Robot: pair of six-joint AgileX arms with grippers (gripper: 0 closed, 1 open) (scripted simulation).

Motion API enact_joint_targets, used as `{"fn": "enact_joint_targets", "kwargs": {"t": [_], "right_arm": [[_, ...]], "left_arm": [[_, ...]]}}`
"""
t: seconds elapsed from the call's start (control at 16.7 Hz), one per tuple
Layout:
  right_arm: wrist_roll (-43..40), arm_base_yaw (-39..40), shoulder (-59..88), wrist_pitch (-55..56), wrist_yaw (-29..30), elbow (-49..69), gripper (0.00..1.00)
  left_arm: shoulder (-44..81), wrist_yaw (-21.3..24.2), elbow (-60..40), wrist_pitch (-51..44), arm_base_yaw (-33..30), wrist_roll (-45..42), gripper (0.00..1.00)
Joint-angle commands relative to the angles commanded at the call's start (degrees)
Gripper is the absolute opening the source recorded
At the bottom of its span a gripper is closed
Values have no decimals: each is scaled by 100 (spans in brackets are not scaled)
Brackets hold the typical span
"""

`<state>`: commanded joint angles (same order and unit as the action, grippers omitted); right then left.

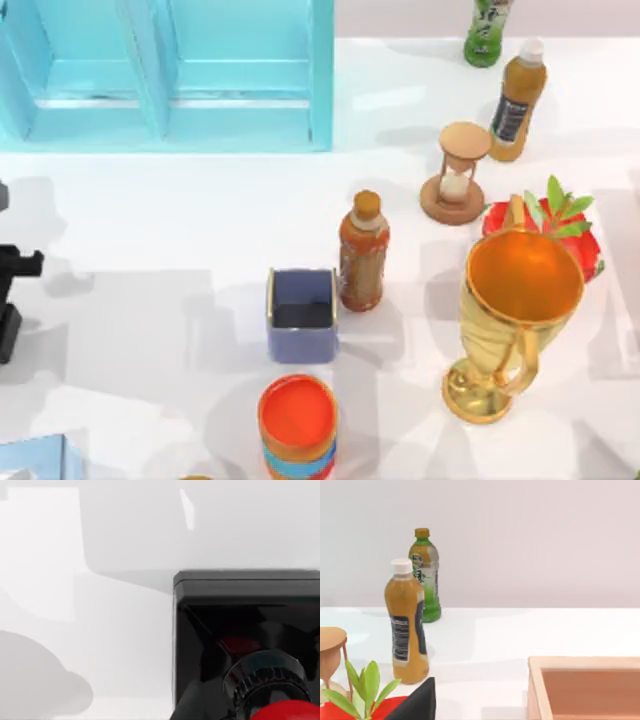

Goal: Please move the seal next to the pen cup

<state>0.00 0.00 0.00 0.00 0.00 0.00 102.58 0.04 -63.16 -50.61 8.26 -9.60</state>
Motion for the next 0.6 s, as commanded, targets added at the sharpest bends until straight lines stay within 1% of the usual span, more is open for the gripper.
{"fn": "enact_joint_targets", "kwargs": {"t": [0.24, 0.3, 0.6], "right_arm": [[0, 0, 0, 0, 0, 0, 100], [0, 0, 0, 0, 0, 0, 100], [0, 0, 0, 0, 0, 0, 100]], "left_arm": [[0, 0, 0, 0, 0, 0, 2], [0, 0, 0, 0, 0, 0, 0], [0, 0, 0, 0, 0, 0, 0]]}}
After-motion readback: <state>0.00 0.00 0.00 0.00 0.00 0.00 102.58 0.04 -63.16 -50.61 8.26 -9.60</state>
